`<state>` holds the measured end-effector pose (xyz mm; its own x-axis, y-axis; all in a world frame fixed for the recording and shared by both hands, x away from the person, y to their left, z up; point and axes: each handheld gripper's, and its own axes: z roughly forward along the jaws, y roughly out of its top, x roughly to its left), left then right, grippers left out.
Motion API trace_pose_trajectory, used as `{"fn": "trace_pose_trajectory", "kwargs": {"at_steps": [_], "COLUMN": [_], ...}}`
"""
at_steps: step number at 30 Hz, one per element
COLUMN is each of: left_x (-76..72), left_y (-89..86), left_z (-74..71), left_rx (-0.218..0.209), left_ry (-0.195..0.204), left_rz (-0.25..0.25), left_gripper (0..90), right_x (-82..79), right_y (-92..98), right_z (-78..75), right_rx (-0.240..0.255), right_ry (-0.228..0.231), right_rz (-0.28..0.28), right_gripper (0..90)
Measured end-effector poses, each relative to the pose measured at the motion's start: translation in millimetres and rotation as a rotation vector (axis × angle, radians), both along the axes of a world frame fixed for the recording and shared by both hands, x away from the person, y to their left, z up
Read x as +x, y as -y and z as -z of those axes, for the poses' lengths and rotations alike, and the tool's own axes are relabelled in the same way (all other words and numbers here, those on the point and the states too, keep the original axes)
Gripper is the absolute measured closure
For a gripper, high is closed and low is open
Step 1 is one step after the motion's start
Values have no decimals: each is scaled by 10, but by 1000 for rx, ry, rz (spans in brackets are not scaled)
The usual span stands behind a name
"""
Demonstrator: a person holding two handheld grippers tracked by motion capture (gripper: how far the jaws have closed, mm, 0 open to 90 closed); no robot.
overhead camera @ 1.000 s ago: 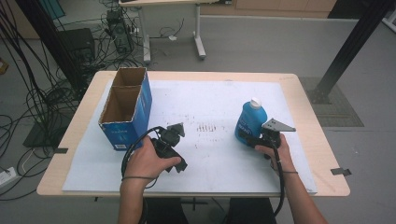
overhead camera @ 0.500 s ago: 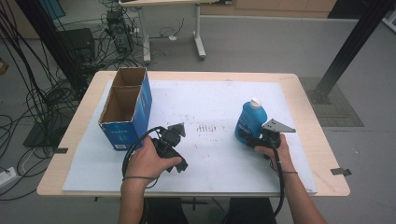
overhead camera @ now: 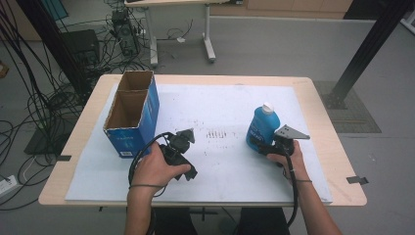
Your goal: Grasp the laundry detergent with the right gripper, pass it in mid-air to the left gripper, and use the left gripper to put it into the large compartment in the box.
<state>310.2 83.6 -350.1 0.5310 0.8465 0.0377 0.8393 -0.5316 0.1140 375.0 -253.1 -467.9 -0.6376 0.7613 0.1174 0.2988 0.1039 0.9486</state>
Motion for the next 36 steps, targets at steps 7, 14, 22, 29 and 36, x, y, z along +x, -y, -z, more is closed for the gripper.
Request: {"fn": "trace_pose_trajectory", "kwargs": {"at_steps": [7,14,22,29,36], "left_x": [-3,7,28,56,60], "left_y": [-4,-1,7,1,-35], "left_z": [-7,-10,-5,-10,-45], "left_rx": [1,1,4,11,13], "left_ry": [1,1,-1,-3,3], "left_rz": [1,5,-1,6,-5], "left_gripper": [87,87,86,87,87], "right_x": [-4,-5,-10,-11,-12], "right_y": [-1,-2,-6,-7,-6], "right_z": [2,6,5,5,6], "right_rx": [-2,-3,-7,-7,-9], "right_ry": [4,12,19,16,19], "right_rz": [1,3,6,4,4], "right_gripper": [385,386,387,388,388]}}
